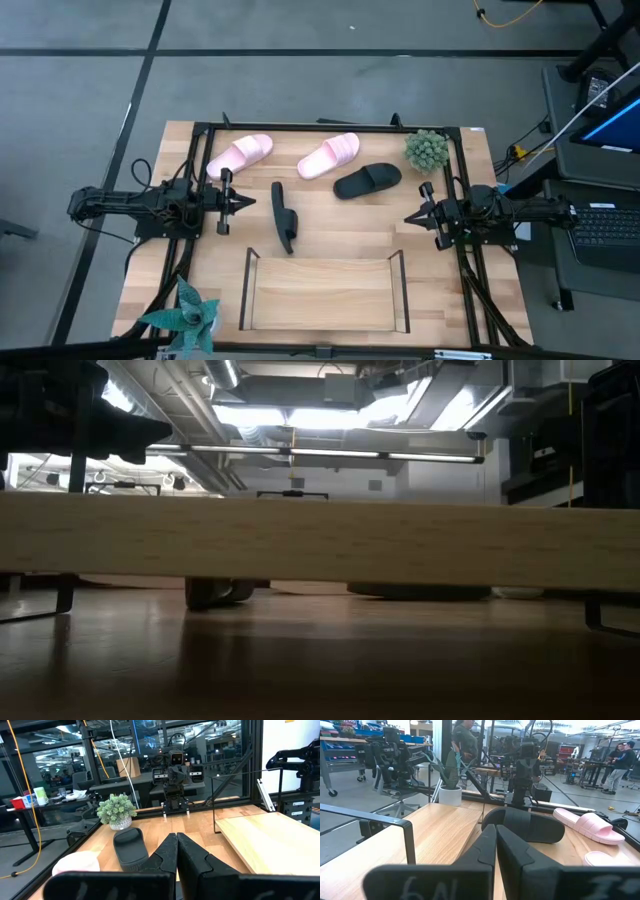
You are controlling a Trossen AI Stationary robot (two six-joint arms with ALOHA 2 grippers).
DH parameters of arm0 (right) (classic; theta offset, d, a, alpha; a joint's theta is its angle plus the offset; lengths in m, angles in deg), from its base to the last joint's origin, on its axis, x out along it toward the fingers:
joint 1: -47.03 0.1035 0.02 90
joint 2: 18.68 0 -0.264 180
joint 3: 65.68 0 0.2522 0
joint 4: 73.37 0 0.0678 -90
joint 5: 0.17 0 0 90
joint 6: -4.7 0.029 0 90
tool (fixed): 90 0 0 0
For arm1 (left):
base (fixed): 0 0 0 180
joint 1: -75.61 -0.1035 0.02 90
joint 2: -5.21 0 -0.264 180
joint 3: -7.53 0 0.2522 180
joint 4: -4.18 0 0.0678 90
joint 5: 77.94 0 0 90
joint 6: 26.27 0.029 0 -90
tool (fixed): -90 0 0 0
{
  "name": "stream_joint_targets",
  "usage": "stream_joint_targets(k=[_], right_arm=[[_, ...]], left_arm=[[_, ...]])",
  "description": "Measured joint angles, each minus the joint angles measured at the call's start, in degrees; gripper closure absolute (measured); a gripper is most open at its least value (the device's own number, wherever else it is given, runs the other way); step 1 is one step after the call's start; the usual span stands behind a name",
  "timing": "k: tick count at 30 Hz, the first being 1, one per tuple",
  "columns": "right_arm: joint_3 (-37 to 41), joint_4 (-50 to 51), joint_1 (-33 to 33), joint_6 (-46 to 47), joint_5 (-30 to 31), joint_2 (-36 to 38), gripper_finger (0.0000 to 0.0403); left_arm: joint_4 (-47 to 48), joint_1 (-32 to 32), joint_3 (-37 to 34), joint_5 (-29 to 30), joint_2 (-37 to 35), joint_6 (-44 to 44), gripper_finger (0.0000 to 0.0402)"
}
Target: Pick and place slides into the shelf
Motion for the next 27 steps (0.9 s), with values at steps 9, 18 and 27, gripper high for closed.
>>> stream_joint_targets(k=[9,18,27], right_arm=[[0.00,0.00,-0.01,0.09,0.00,0.00,0.0385],[-0.02,0.00,0.00,0.02,0.00,0.00,0.0385],[-0.01,-0.02,0.00,-5.63,0.01,0.00,0.0385]], left_arm=[[0.00,-0.02,-0.01,-0.01,0.00,0.00,0.0401],[0.00,-0.01,-0.01,0.00,0.00,0.00,0.0401],[0.00,0.00,0.00,-0.01,0.02,0.00,0.0401]])
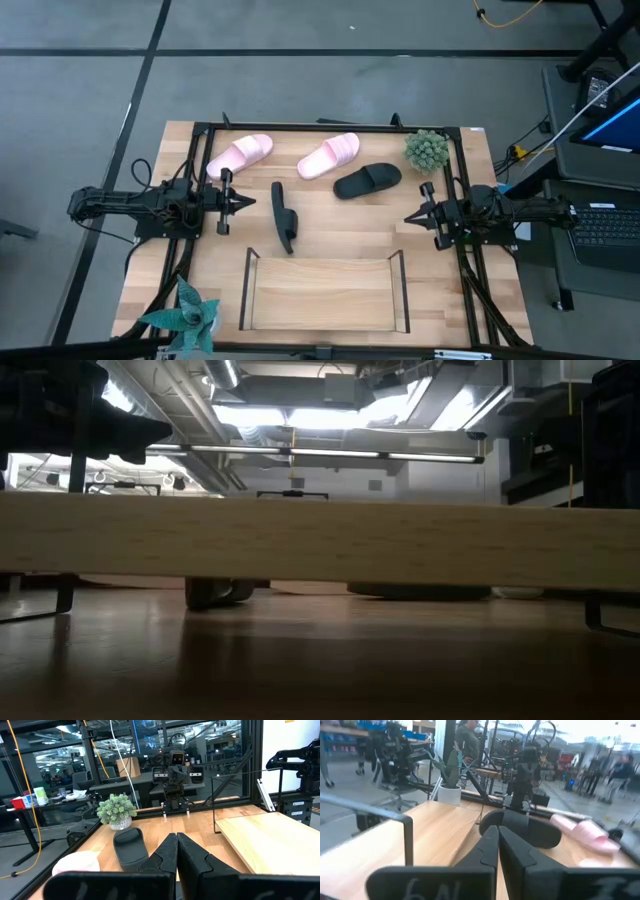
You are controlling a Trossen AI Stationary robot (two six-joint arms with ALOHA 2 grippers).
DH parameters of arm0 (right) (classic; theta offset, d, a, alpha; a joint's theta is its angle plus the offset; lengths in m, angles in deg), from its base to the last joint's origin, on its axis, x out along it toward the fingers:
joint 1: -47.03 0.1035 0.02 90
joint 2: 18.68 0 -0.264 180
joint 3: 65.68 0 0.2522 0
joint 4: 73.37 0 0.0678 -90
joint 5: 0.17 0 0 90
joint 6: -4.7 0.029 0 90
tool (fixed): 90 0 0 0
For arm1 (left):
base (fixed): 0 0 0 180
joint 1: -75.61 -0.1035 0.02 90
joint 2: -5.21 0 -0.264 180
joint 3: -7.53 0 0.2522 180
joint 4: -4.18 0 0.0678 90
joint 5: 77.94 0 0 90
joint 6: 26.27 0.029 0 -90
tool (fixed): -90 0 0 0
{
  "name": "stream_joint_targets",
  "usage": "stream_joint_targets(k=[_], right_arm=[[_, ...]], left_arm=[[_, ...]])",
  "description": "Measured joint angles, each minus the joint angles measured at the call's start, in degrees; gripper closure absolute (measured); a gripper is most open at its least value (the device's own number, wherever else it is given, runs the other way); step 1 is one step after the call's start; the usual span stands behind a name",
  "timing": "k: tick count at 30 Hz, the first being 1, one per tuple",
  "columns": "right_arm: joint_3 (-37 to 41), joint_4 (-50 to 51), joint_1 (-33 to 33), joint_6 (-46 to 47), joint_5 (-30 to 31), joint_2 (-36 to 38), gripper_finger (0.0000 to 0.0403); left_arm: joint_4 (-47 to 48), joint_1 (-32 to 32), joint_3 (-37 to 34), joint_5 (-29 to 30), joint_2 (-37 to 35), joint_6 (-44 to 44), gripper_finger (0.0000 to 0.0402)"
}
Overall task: Pick and place slides into the shelf
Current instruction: Put the left black slide on the shelf
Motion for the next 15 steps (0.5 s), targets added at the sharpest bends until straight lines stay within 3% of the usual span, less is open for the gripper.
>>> stream_joint_targets(k=[5,15], right_arm=[[0.01,0.02,-0.02,-2.94,-0.01,0.00,0.0385],[0.01,0.00,-0.02,5.29,-0.05,0.00,0.0386]], left_arm=[[0.00,-0.01,-0.01,0.00,-0.02,0.00,0.0401],[0.00,-0.01,-0.01,0.00,-0.02,0.00,0.0401]])
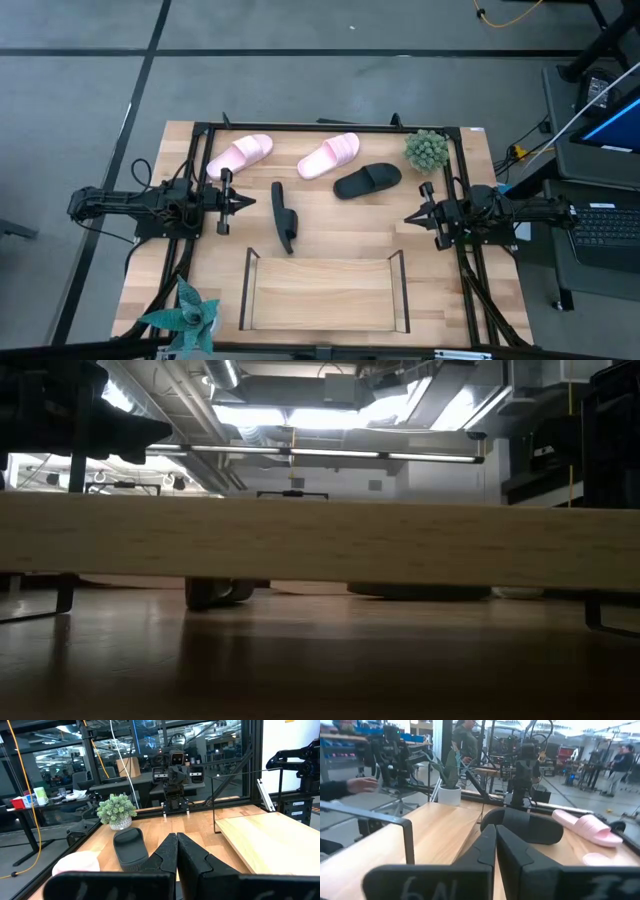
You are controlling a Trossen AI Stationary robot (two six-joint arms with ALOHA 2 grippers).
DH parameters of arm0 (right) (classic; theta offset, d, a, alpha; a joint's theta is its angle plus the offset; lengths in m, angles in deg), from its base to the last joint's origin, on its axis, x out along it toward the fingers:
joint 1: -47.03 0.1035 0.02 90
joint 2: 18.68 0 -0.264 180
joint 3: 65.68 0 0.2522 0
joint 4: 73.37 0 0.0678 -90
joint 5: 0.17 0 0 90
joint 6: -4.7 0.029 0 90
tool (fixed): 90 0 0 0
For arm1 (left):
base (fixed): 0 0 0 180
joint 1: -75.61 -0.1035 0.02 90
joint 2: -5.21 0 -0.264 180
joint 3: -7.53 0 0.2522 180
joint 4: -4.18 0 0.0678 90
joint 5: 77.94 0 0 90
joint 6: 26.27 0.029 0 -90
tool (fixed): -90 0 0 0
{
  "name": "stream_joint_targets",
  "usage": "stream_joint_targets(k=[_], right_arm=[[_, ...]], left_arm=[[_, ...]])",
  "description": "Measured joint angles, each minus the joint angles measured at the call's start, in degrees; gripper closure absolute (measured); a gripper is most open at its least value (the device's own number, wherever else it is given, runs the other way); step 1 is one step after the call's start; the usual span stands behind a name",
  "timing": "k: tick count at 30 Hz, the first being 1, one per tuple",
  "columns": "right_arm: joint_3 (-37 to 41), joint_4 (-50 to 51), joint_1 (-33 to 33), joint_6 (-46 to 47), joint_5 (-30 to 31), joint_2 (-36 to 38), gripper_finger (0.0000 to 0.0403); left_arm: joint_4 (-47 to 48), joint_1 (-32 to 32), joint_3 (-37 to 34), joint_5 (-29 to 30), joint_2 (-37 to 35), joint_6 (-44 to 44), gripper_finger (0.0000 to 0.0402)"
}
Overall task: Pick and place slides into the shelf
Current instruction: Put the left black slide on the shelf
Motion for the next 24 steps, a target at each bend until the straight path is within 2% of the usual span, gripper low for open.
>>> stream_joint_targets(k=[12,20,24], right_arm=[[0.00,0.00,0.02,-0.42,0.02,0.00,0.0385],[-0.01,0.00,0.01,7.55,0.02,0.00,0.0385],[0.00,-0.11,0.02,7.82,0.02,0.00,0.0386]], left_arm=[[0.00,0.00,0.00,0.00,0.00,0.00,0.0401],[-0.17,-0.01,0.01,-0.01,0.00,-0.25,0.0401],[-0.46,-0.01,0.01,-0.24,0.00,-1.91,0.0401]])
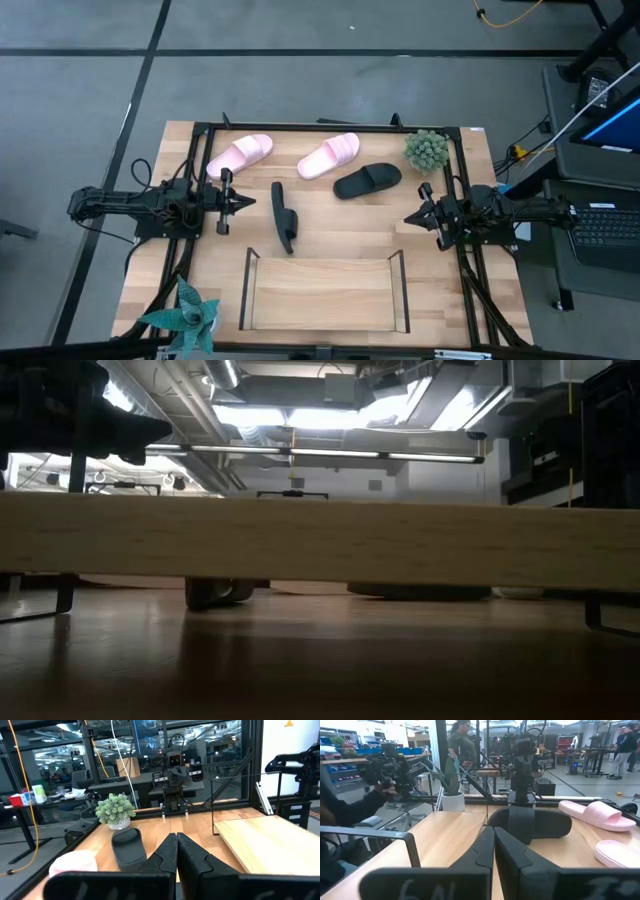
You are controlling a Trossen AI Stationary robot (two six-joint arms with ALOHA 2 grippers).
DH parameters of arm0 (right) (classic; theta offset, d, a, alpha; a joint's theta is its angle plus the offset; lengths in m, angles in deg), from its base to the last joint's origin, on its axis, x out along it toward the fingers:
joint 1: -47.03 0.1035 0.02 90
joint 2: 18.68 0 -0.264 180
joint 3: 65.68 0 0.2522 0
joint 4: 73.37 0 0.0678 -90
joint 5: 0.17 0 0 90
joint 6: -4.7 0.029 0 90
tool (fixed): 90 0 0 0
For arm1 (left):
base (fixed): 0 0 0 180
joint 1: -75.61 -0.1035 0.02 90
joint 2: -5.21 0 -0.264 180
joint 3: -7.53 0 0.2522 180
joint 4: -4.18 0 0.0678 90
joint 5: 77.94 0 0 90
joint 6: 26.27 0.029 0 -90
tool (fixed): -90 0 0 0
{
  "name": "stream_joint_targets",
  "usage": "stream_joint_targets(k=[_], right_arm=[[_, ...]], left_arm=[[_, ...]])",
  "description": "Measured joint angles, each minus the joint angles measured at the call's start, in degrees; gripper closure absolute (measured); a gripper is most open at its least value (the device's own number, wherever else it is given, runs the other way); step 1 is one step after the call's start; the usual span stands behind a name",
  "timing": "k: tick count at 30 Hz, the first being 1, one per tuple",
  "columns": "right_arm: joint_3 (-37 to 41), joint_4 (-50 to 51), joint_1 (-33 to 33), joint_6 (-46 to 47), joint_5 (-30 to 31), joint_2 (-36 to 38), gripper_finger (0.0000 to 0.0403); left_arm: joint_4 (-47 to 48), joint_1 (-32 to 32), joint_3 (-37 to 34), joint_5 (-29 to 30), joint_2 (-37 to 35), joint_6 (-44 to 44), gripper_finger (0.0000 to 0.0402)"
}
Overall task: Pick and place slides into the shelf
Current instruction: Put the left black slide on the shelf
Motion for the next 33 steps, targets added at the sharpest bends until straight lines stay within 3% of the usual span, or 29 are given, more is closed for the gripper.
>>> stream_joint_targets(k=[18,33], right_arm=[[-0.02,-2.66,-0.02,-5.90,0.08,0.00,0.0385],[0.00,-2.58,0.00,-13.59,1.10,0.00,0.0385]], left_arm=[[-0.51,0.00,0.00,-0.18,0.02,-2.74,0.0401],[1.52,0.00,0.00,1.67,0.02,1.91,0.0401]])
